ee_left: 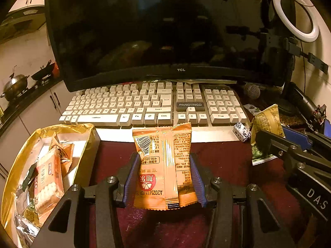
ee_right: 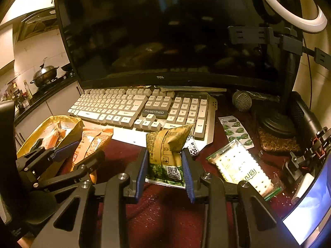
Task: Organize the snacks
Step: 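Lift the orange bread bag and yellow-green snack bag with both tools, then carry the orange bread bag and yellow-green bag over the tray with both tools, then open both tools to drop the two bags into the tray, then move both tools back toward the remaining snacks beside the keyboard, then grasp the green-printed cracker pack with right tool while left tool grasps white candy box, then lift the cracker pack and white candy box with both tools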
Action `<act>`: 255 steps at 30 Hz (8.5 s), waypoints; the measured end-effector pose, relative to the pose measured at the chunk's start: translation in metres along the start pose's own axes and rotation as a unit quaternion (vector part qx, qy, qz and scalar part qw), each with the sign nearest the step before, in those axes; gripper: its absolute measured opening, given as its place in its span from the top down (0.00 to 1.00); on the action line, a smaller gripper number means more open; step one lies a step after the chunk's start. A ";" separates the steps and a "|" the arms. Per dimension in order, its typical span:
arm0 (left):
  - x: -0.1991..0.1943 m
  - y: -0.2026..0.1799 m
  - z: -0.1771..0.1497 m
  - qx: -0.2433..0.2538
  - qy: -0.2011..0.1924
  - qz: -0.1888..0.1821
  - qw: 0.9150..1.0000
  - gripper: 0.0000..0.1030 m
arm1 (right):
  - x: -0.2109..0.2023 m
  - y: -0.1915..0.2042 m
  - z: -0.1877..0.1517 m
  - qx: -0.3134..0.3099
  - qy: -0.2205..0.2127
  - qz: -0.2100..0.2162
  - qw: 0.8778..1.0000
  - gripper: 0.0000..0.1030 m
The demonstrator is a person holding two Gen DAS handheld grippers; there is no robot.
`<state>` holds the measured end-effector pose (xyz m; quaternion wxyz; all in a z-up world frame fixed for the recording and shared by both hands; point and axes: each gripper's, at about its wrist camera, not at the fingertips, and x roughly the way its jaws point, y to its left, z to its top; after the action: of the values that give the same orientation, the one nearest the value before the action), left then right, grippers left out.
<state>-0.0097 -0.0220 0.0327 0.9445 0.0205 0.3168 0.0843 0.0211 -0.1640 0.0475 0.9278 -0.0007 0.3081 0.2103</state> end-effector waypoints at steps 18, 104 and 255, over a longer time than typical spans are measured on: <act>-0.037 0.017 0.006 -0.012 -0.022 -0.018 1.000 0.51 | -0.018 0.006 0.006 0.043 0.010 0.032 0.999 0.69; -0.041 0.037 0.016 -0.032 0.070 -0.111 0.991 0.37 | 0.004 -0.026 0.017 -0.032 0.117 -0.120 0.985 0.27; 0.036 -0.005 -0.001 0.003 0.121 -0.096 0.988 0.81 | -0.020 0.000 -0.035 0.052 0.027 -0.022 0.998 0.55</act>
<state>0.0181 -0.0209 0.0099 0.9030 -0.0177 0.4291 -0.0053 -0.0134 -0.1768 0.0301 0.9225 0.0352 0.3433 0.1729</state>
